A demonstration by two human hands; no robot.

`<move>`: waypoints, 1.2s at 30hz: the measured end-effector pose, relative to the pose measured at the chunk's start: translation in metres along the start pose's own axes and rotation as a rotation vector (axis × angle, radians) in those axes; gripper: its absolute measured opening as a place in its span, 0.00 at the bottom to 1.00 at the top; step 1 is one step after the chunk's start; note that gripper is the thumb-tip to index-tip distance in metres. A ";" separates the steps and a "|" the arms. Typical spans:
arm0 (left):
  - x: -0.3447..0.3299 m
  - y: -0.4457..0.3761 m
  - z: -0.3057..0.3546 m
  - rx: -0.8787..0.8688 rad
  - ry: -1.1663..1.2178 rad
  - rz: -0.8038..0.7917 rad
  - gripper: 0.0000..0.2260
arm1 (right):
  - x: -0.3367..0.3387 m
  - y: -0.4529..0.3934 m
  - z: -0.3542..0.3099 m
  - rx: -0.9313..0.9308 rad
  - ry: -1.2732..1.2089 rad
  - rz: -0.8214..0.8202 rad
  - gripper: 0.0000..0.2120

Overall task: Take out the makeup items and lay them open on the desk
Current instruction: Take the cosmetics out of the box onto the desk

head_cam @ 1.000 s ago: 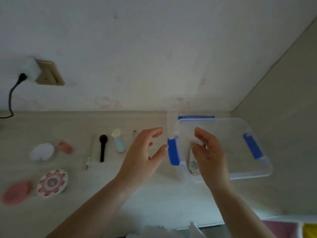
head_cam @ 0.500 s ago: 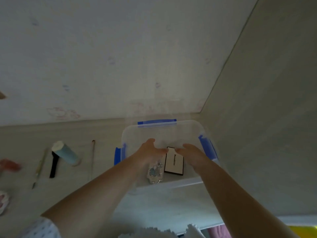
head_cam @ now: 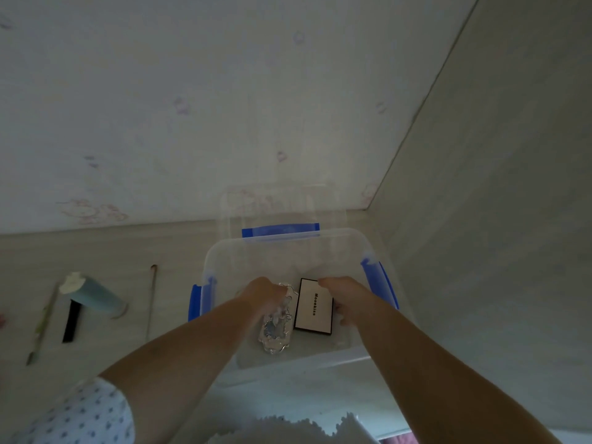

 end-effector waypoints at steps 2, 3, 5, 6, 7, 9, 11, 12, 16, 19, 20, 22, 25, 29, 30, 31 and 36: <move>-0.001 -0.004 -0.004 0.010 -0.009 -0.008 0.13 | 0.000 -0.005 0.006 -0.047 -0.052 -0.017 0.23; 0.000 -0.006 -0.005 0.014 -0.014 -0.001 0.13 | 0.000 -0.007 0.007 -0.059 -0.078 -0.026 0.23; 0.001 -0.008 -0.006 0.012 -0.008 0.015 0.14 | -0.002 -0.012 0.009 -0.064 -0.124 -0.039 0.20; 0.001 -0.010 -0.007 0.011 -0.007 0.011 0.15 | -0.003 -0.015 0.010 -0.059 -0.119 -0.035 0.16; 0.002 -0.010 -0.007 0.010 -0.015 0.003 0.15 | -0.004 -0.016 0.009 -0.047 -0.101 -0.025 0.12; 0.003 -0.012 -0.006 0.004 -0.038 0.005 0.14 | -0.005 -0.020 0.008 -0.019 -0.071 0.003 0.04; 0.004 -0.011 -0.007 -0.006 -0.045 0.001 0.10 | -0.005 -0.022 0.006 0.005 -0.048 0.016 0.05; 0.004 -0.011 -0.006 -0.021 -0.053 -0.003 0.08 | -0.004 -0.023 0.006 0.002 -0.053 0.019 0.06; 0.001 -0.010 -0.005 -0.092 -0.044 0.014 0.08 | 0.000 -0.027 0.009 0.012 0.072 0.025 0.13; 0.001 -0.009 -0.003 -0.120 -0.041 0.023 0.08 | -0.005 -0.030 0.009 0.046 0.172 -0.015 0.16; 0.001 -0.008 -0.003 -0.129 -0.034 0.021 0.07 | -0.006 -0.031 0.008 0.071 0.198 -0.020 0.16; 0.002 -0.004 -0.002 -0.139 -0.004 0.024 0.06 | -0.008 -0.028 0.002 0.128 0.240 -0.010 0.16; 0.008 0.008 0.003 -0.180 0.082 0.048 0.06 | -0.008 -0.014 -0.007 0.201 0.264 0.014 0.15; 0.022 0.028 0.015 -0.311 0.137 0.080 0.06 | -0.001 0.010 -0.015 0.312 0.214 0.055 0.11; 0.028 0.035 0.019 -0.347 0.159 0.091 0.05 | 0.002 0.016 -0.016 0.322 0.168 0.055 0.12; 0.033 0.042 0.022 -0.381 0.176 0.100 0.05 | 0.005 0.021 -0.017 0.326 0.121 0.049 0.14; 0.065 0.071 0.022 -0.425 0.442 0.087 0.10 | 0.024 0.057 -0.026 0.419 -0.106 0.058 0.16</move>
Point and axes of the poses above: each hand's wrist, its own y-axis away from the middle knuckle, its own x-axis out of the back of the hand, z = x × y, the point moved 6 cm from there along -y, towards the middle knuckle, and after that the axes turned 1 degree about -x, right-handed, at the moved point
